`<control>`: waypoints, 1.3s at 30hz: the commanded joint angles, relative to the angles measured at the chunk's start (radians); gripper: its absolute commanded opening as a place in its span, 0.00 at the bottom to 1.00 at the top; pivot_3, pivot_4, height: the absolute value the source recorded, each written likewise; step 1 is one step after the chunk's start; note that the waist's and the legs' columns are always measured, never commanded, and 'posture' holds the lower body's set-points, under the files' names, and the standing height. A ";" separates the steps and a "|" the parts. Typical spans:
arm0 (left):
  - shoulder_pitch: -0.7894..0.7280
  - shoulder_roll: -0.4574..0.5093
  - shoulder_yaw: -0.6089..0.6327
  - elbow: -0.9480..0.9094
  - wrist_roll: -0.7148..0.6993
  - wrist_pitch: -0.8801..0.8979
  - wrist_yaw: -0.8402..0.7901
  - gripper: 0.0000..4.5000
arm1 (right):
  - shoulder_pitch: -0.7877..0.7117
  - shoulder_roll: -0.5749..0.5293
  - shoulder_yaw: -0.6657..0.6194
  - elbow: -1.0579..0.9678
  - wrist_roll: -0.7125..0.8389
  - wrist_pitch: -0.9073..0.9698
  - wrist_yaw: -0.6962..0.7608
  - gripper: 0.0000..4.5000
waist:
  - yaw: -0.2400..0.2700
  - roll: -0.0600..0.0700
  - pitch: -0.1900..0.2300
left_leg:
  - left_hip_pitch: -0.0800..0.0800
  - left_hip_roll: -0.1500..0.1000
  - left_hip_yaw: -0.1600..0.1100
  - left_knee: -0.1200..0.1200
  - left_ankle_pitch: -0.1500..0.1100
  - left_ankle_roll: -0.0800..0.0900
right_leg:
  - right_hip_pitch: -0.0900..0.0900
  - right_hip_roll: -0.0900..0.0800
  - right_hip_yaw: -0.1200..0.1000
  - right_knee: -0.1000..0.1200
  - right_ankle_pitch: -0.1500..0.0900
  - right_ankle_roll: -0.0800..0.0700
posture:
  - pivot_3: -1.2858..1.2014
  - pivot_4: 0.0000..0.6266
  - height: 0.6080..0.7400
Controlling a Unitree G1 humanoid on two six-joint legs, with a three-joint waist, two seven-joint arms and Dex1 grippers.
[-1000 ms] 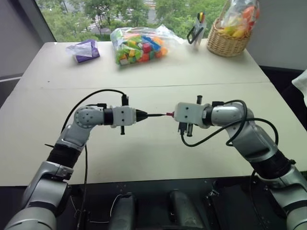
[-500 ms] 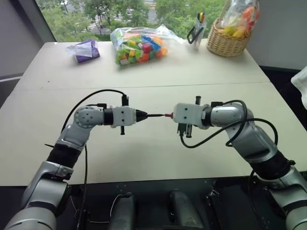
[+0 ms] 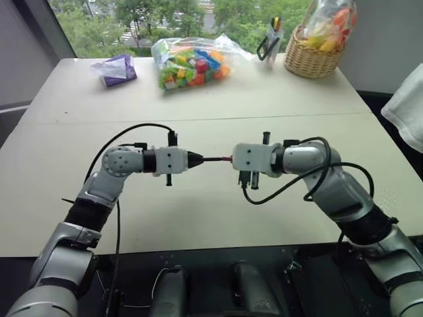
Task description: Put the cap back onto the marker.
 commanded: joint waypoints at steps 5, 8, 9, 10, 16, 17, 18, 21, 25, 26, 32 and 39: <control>-0.016 -0.002 0.008 -0.011 0.022 -0.033 0.015 0.00 | -0.049 0.032 0.045 0.033 -0.075 -0.066 -0.026 0.02 | 0.001 0.000 0.000 | 0.000 0.000 0.000 0.000 0.000 0.000 | 0.000 0.000 0.000 0.000 0.000 0.000 | 0.52 0.24 1.00; -0.019 -0.008 0.008 -0.004 0.035 -0.039 0.028 0.00 | -0.062 0.053 0.065 0.069 -0.117 -0.086 -0.043 0.02 | 0.000 0.000 0.000 | 0.000 0.000 0.000 0.000 0.000 0.000 | 0.000 0.000 0.000 0.000 0.000 0.000 | 0.52 0.24 1.00; -0.020 -0.010 0.007 -0.002 0.039 -0.040 0.032 0.00 | -0.063 0.061 0.068 0.077 -0.127 -0.091 -0.047 0.02 | 0.000 0.000 0.000 | 0.000 0.000 0.000 0.000 0.000 0.000 | 0.000 0.000 0.000 0.000 0.000 0.000 | 0.52 0.24 1.00; -0.020 -0.012 0.006 0.000 0.044 -0.044 0.037 0.00 | -0.064 0.066 0.072 0.086 -0.141 -0.099 -0.052 0.02 | 0.000 0.000 0.000 | 0.000 0.000 0.000 0.000 0.000 0.000 | 0.000 0.000 0.000 0.000 0.000 0.000 | 0.52 0.24 1.00; -0.014 -0.024 0.021 0.019 0.034 -0.035 0.057 0.00 | -0.049 0.079 0.077 0.102 -0.189 -0.131 -0.053 0.02 | 0.000 0.000 0.000 | 0.000 0.000 0.000 0.000 0.000 0.000 | 0.000 0.000 0.000 0.000 0.000 0.000 | 0.52 0.24 1.00; -0.014 -0.023 0.023 0.023 0.031 -0.034 0.056 0.00 | -0.043 0.080 0.075 0.098 -0.192 -0.132 -0.049 0.02 | 0.000 0.000 0.000 | 0.000 0.000 0.000 0.000 0.000 0.000 | 0.000 0.000 0.000 0.000 0.000 0.000 | 0.52 0.24 1.00; -0.014 -0.023 0.025 0.027 0.028 -0.036 0.055 0.00 | -0.039 0.081 0.074 0.098 -0.195 -0.134 -0.046 0.02 | 0.000 0.000 0.000 | 0.000 0.000 0.000 0.000 0.000 0.000 | 0.000 0.000 0.000 0.000 0.000 0.000 | 0.52 0.24 1.00; -0.012 -0.028 0.036 0.029 -0.001 -0.018 0.040 0.00 | -0.035 0.093 0.070 0.085 -0.201 -0.128 -0.039 0.02 | 0.000 0.000 0.000 | 0.000 0.000 0.000 0.000 0.000 0.000 | 0.000 0.000 0.000 0.000 0.000 0.000 | 0.52 0.24 1.00; -0.020 -0.034 0.050 0.033 -0.034 0.009 0.023 0.00 | -0.051 0.107 0.074 0.091 -0.212 -0.134 -0.034 0.02 | 0.000 0.000 0.000 | 0.000 0.000 0.000 0.000 0.000 0.000 | 0.000 0.000 0.000 0.000 0.000 0.000 | 0.52 0.24 1.00; -0.024 -0.032 0.050 0.039 -0.031 0.003 0.021 0.00 | -0.055 0.111 0.074 0.093 -0.213 -0.134 -0.032 0.02 | 0.000 0.000 0.000 | 0.000 0.000 0.000 0.000 0.000 0.000 | 0.000 0.000 0.000 0.000 0.000 0.000 | 0.52 0.24 1.00; -0.052 -0.032 0.046 0.065 -0.013 -0.035 0.007 0.00 | -0.069 0.145 0.078 0.089 -0.212 -0.135 -0.012 0.02 | 0.000 0.000 0.000 | 0.000 0.000 0.000 0.000 0.000 0.000 | 0.000 0.000 0.000 0.000 0.000 0.000 | 0.52 0.24 1.00; -0.069 -0.042 0.022 0.055 0.003 -0.080 -0.015 0.00 | -0.083 0.167 0.089 0.107 -0.201 -0.193 0.005 0.02 | 0.000 0.000 0.000 | 0.000 0.000 0.000 0.000 0.000 0.000 | 0.000 0.000 0.000 0.000 0.000 0.000 | 0.52 0.24 1.00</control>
